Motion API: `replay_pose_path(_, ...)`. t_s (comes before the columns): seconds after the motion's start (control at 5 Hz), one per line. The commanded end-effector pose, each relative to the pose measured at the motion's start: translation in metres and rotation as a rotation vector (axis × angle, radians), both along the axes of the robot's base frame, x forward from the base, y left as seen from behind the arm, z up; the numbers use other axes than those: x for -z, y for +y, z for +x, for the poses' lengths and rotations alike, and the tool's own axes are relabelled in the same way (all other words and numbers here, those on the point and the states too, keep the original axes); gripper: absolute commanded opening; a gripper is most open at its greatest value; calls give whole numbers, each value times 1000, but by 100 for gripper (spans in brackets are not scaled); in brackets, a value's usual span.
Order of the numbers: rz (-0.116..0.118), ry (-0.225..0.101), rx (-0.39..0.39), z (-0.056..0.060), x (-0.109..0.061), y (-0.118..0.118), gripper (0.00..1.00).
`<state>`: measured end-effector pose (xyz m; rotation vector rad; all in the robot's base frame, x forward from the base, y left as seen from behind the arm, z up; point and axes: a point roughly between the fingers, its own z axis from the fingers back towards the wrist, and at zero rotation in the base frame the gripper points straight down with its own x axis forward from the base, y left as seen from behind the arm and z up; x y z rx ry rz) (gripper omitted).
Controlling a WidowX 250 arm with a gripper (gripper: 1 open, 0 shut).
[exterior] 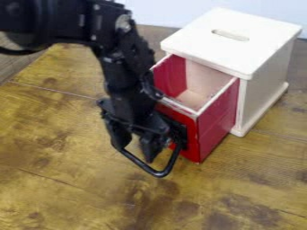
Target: Close the drawer
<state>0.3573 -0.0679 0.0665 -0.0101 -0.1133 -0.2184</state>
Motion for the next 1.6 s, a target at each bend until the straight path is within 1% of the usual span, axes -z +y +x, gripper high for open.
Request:
replay_pose_path(0.0, -7, -42, 25, 22, -11, -14, 100)
replay_pose_path(0.2, -9, -43, 29, 33, -4, -22, 100)
replay_pose_path(0.4, -11, -62, 28, 43, 2, -26, 100)
replay_pose_path(1.0, -25, -110, 34, 66, 25, -9, 100)
replay_pose_path(1.2, -27, -123, 48, 74, 30, -5, 100)
replay_pose_path(1.4, -23, -132, 62, 83, 35, -2, 100)
